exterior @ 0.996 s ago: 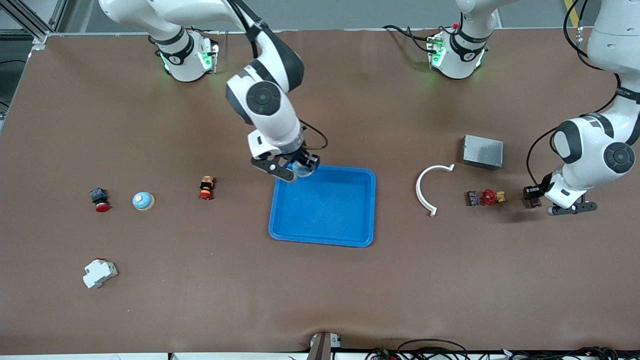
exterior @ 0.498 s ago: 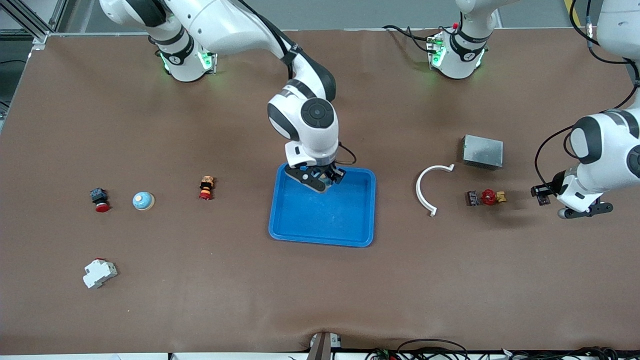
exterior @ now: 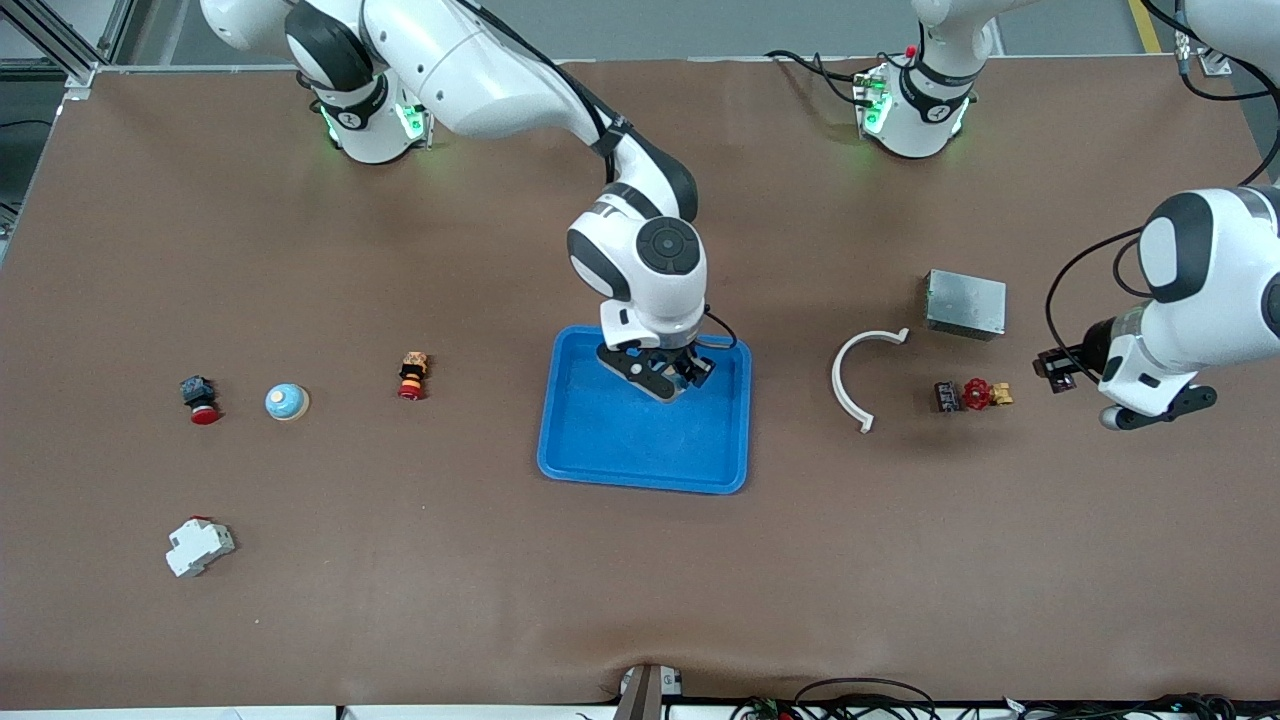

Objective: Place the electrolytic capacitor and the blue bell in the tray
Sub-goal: 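Carry the bell over the tray while the left gripper grasps the capacitor, then lift the brown capacitor with the left gripper and move it toward the tray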

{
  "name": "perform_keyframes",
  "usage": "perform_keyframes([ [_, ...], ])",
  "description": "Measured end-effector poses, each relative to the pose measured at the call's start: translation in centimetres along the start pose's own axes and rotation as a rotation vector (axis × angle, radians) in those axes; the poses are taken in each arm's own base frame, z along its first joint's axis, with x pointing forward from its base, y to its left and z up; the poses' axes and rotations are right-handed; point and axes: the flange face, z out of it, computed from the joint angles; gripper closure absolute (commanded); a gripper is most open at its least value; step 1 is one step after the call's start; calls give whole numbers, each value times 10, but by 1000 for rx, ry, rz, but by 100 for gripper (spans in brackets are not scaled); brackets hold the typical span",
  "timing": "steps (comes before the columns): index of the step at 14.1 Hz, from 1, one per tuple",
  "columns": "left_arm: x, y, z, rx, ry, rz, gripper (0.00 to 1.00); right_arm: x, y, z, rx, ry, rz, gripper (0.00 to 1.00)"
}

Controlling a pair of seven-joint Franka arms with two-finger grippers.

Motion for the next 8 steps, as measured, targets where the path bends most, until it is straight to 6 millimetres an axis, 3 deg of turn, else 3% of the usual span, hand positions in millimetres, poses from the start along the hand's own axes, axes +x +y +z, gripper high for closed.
perform_keyframes([
  [4, -29, 76, -35, -12, -29, -57, 100, -2, -4, 14, -2, 6, 31, 100],
  [8, -56, 151, -33, -66, -49, -113, 100, -13, -6, 31, -13, 28, 63, 100],
])
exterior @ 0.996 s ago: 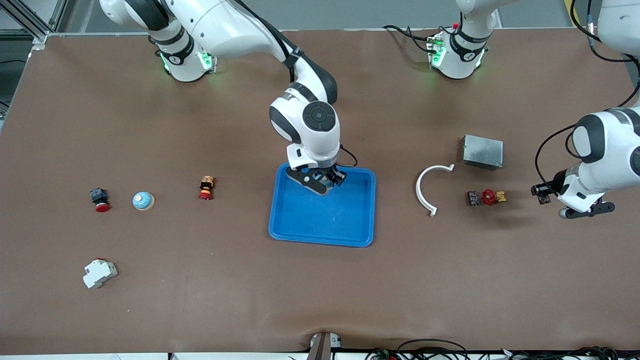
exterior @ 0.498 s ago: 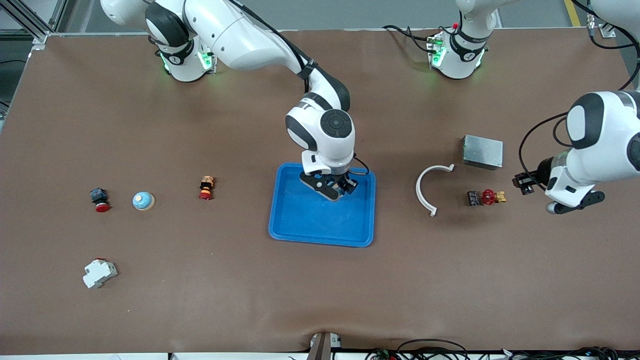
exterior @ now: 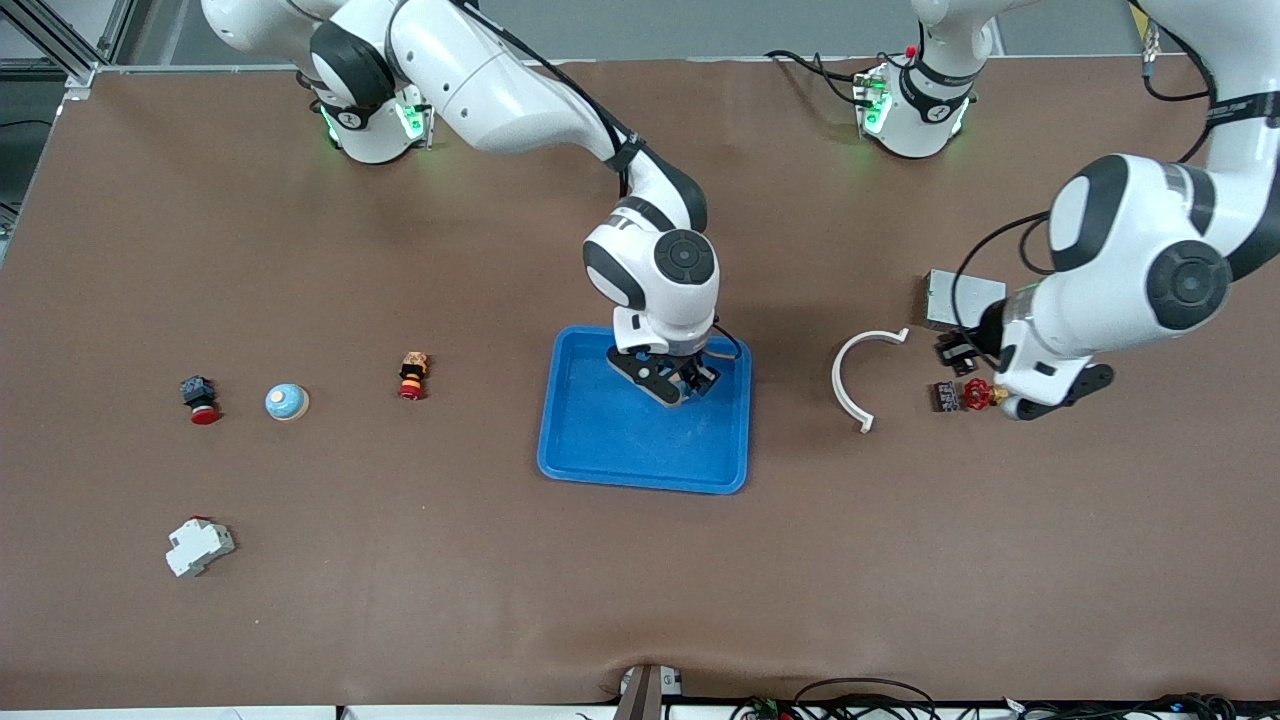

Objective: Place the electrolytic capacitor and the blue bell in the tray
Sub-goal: 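Lift the brown capacitor with the left gripper and move it toward the tray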

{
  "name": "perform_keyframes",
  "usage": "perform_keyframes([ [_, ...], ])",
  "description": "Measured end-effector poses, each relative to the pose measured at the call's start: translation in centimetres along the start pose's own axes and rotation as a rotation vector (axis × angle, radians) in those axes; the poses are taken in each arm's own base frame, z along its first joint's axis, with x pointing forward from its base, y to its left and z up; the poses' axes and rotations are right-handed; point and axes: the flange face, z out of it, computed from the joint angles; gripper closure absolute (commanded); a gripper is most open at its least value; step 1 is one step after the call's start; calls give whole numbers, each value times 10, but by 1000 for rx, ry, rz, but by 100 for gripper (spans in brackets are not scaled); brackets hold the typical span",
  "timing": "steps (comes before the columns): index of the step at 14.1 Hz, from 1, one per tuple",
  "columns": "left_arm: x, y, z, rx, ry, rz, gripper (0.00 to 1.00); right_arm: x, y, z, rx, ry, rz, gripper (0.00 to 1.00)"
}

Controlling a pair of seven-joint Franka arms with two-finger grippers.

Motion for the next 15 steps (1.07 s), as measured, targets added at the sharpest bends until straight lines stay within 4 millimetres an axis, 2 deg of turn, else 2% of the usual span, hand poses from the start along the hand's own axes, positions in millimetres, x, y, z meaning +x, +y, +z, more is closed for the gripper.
perform_keyframes([
  [3, -23, 61, 22, -9, -19, -15, 100, -8, -2, 5, 1, 7, 22, 100],
  [8, -47, 123, 62, -56, -21, -55, 100, -9, -4, 5, 22, 11, 46, 100],
  [11, -51, 140, 75, -63, -37, -80, 100, -6, -4, 10, 27, 18, 53, 100],
  [15, -47, 142, 75, -70, -40, -87, 100, -4, -4, 14, 25, 24, 55, 100],
])
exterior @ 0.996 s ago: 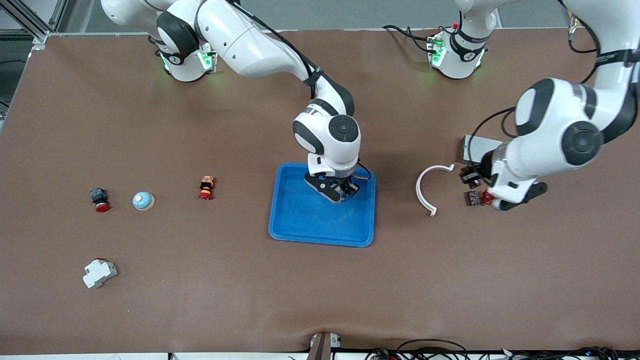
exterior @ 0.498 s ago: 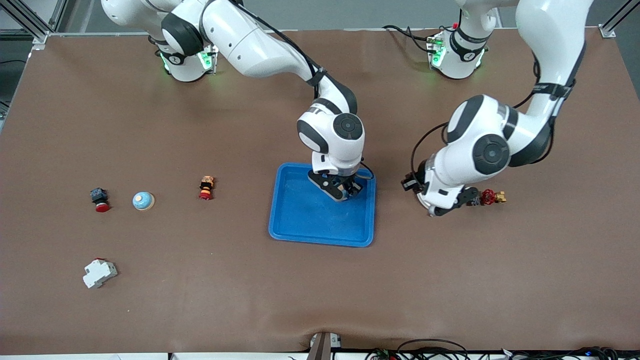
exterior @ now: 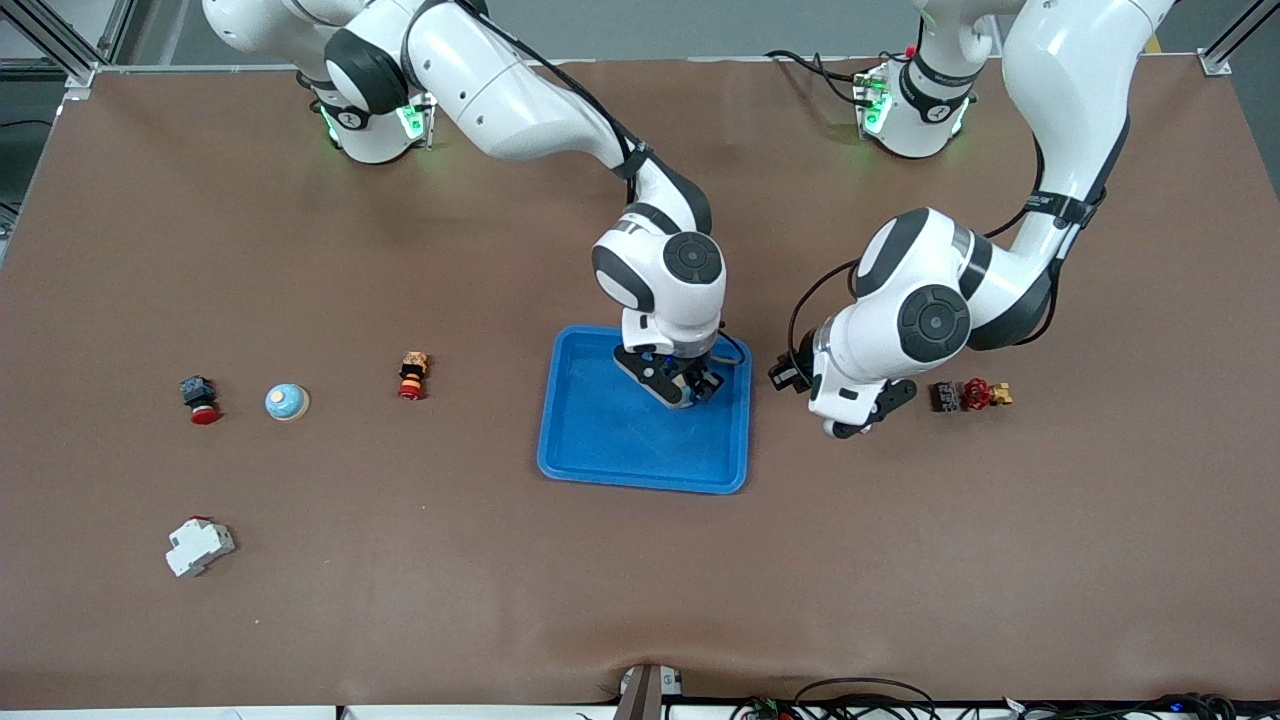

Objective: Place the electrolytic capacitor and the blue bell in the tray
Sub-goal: 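Lift the brown capacitor with the left gripper and move it toward the tray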

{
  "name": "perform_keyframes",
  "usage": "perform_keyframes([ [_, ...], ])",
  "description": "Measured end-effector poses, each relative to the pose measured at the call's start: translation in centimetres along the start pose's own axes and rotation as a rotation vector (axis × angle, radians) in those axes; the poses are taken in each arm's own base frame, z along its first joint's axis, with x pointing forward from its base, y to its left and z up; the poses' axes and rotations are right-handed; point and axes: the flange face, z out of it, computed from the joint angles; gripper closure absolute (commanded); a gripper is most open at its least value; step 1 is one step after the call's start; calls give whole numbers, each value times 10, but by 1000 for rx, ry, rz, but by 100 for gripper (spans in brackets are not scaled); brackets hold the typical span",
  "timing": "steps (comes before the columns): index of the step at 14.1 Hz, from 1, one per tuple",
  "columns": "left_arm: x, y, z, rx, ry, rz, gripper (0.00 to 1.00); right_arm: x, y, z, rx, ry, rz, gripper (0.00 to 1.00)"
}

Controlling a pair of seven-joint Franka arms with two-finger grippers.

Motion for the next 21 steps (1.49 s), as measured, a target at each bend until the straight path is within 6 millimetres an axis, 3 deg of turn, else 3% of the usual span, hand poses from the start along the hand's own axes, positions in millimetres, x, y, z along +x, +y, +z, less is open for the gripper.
perform_keyframes([
  [5, 1, 0, -1, -2, 1, -3, 100, 3, 1, 4, -1, 23, -26, 100],
  [11, 3, 0, 6, 4, -10, -6, 100, 33, 3, 9, -23, 43, -226, 100],
  [15, 2, 2, 8, 5, -13, -4, 100, 39, 10, 8, -44, 38, -327, 100],
  [21, -8, 20, 7, -1, 3, -29, 100, 46, 33, -20, -87, 19, -415, 100],
])
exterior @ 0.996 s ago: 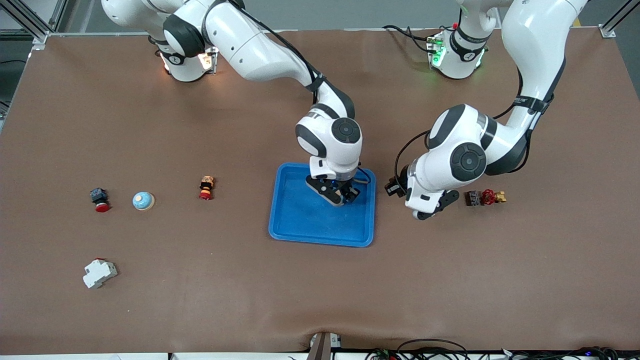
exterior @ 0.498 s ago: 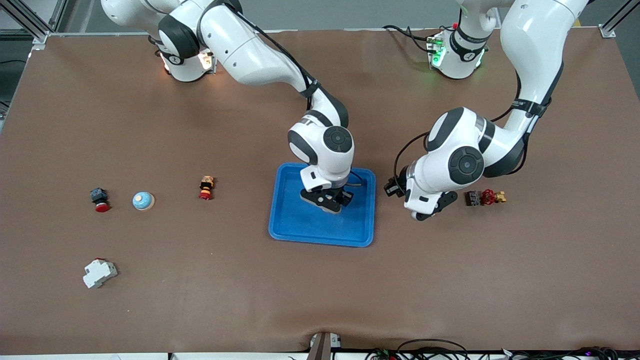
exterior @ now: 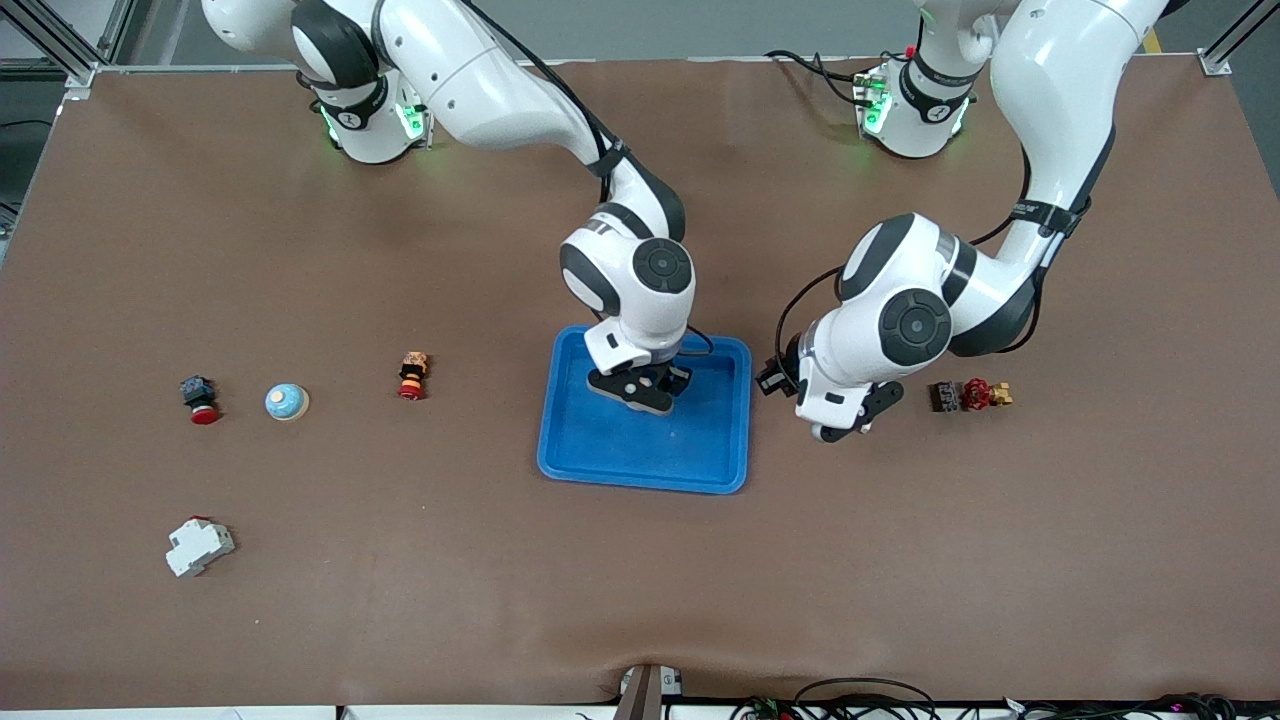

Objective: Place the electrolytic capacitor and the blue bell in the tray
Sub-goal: 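Lift the brown capacitor with the left gripper and move it toward the tray, then lower the capacitor into the tray while the right gripper releases the bell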

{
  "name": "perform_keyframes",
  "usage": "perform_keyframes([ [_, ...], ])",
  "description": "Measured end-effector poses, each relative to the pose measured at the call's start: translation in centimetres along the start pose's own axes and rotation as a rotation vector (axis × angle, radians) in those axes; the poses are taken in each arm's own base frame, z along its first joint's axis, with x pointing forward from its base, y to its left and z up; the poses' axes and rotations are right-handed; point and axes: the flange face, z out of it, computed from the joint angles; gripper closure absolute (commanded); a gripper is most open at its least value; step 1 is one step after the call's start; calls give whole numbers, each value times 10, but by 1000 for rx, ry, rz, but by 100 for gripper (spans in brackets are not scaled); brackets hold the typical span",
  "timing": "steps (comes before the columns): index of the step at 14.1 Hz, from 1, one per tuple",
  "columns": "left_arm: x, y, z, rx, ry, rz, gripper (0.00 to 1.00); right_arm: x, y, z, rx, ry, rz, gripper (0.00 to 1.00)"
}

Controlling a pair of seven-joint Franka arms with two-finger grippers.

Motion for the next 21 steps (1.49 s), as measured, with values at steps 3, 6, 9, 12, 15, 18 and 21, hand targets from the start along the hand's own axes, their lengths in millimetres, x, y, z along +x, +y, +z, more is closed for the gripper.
perform_keyframes([
  [3, -8, 9, 6, 2, -5, -13, 100, -2, 13, -11, 27, 6, -31, 100],
  [6, -19, 25, 21, -6, 1, -37, 100, 1, 35, -6, 81, 23, -52, 100],
  [9, -29, 47, 47, -2, 23, -60, 100, 3, 48, -1, 84, 22, -52, 100],
  [12, -34, 66, 70, -14, 70, -90, 100, 6, 50, 1, 92, 26, -49, 100],
  [15, -38, 75, 95, -31, 84, -109, 100, 9, 53, 3, 94, 27, -44, 100],
  [18, -34, 76, 119, -32, 74, -133, 100, 11, 61, 15, 106, 32, -47, 100],
  [21, -34, 76, 141, -22, 68, -141, 100, 12, 69, 26, 117, 36, -48, 100],
])
